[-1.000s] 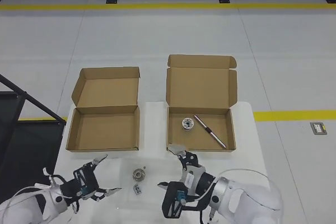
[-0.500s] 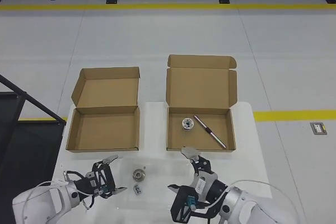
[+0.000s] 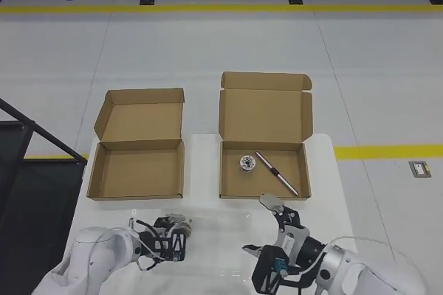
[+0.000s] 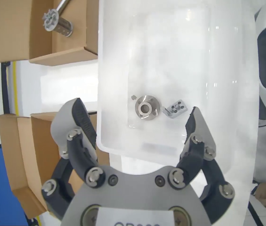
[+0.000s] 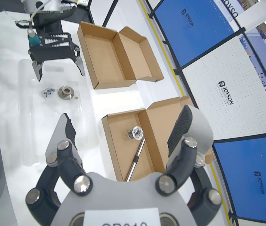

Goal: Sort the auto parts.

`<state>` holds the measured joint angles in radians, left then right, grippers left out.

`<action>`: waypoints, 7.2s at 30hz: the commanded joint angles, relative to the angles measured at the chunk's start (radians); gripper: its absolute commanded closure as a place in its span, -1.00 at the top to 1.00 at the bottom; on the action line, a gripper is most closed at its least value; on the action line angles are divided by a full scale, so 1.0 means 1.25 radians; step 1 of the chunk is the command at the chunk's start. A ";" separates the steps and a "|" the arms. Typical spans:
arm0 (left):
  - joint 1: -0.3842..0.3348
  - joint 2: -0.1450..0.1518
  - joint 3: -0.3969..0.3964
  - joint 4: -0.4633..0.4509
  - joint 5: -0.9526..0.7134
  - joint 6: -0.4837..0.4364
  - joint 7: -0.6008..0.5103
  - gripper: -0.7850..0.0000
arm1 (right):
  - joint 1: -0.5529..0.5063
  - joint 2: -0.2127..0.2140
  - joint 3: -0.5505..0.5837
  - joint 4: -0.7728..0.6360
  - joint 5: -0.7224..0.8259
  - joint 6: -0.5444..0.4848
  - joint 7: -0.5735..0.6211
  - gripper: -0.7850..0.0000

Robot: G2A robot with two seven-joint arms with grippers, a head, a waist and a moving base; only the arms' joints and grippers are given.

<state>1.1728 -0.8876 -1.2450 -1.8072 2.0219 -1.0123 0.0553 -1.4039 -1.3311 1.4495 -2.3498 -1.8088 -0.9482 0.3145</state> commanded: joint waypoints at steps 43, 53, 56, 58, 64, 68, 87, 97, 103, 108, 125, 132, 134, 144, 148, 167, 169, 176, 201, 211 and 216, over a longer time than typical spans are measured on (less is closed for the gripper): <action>-0.424 -0.035 0.437 0.314 -0.496 0.000 -0.486 0.00 | -0.053 0.007 0.119 0.000 0.064 0.030 0.009 1.00; -0.468 -0.043 0.502 0.361 -0.548 0.000 -0.527 -0.12 | -0.053 0.007 0.119 0.000 0.064 0.030 0.009 1.00; -0.479 -0.044 0.515 0.374 -0.573 0.000 -0.532 -0.13 | -0.053 0.007 0.119 0.000 0.064 0.030 0.009 1.00; -0.487 -0.044 0.523 0.384 -0.585 0.000 -0.538 -0.11 | -0.053 0.007 0.119 0.000 0.064 0.030 0.009 1.00; -0.505 -0.050 0.546 0.412 -0.613 0.000 -0.546 -0.12 | -0.053 0.007 0.119 0.000 0.064 0.030 0.009 1.00; -0.514 -0.057 0.557 0.427 -0.624 0.000 -0.545 -0.17 | -0.053 0.007 0.119 0.000 0.064 0.030 0.009 1.00; -0.529 -0.071 0.566 0.441 -0.617 0.000 -0.534 -1.00 | -0.053 0.007 0.119 0.000 0.064 0.030 0.009 1.00; -0.476 0.004 0.434 0.285 -0.688 0.000 -0.472 -1.00 | -0.053 0.007 0.119 0.000 0.064 0.030 0.009 1.00; -0.389 0.072 0.260 0.168 -0.721 0.015 -0.421 -1.00 | -0.053 0.007 0.119 0.000 0.064 0.030 0.009 1.00; -0.278 0.116 0.095 0.114 -0.706 0.114 -0.395 -1.00 | -0.053 0.007 0.119 0.000 0.064 0.030 0.009 1.00; -0.234 0.121 0.045 0.161 -0.730 0.199 -0.372 -1.00 | -0.053 0.007 0.119 0.000 0.064 0.030 0.009 1.00; -0.329 0.101 0.061 0.368 -0.719 0.303 -0.383 -1.00 | -0.053 0.007 0.119 0.000 0.064 0.030 0.009 1.00; -0.363 0.089 0.086 0.439 -0.716 0.320 -0.374 -1.00 | -0.053 0.007 0.119 0.000 0.064 0.030 0.009 1.00; -0.516 -0.009 0.277 0.758 -0.701 0.373 -0.288 -1.00 | -0.053 0.007 0.119 0.000 0.064 0.030 0.009 1.00; -0.575 -0.050 0.332 0.856 -0.686 0.368 -0.249 -1.00 | -0.053 0.007 0.119 0.000 0.064 0.030 0.009 1.00; -0.709 -0.143 0.430 1.079 -0.570 0.313 -0.106 0.58 | -0.053 0.007 0.119 0.000 0.064 0.030 0.009 1.00; -0.716 -0.142 0.427 1.080 -0.561 0.305 -0.086 0.61 | -0.053 0.007 0.119 0.000 0.064 0.030 0.009 1.00; -0.740 -0.102 0.397 1.027 -0.499 0.174 0.036 0.70 | -0.053 0.007 0.119 0.000 0.064 0.030 0.009 1.00; -0.480 0.220 0.322 0.125 -0.257 0.000 0.274 1.00 | -0.053 0.007 0.119 0.000 0.064 0.030 0.009 1.00; -0.503 0.253 0.379 0.085 -0.228 0.000 0.277 1.00 | -0.053 0.007 0.119 0.000 0.064 0.030 0.009 1.00; -0.500 0.252 0.382 0.084 -0.225 0.000 0.273 1.00 | -0.053 0.007 0.119 0.000 0.064 0.030 0.009 1.00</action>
<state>0.5441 -0.5718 -0.7707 -1.7013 1.7371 -1.0123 0.4008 -1.4701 -1.3226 1.5981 -2.3496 -1.7287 -0.9107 0.3257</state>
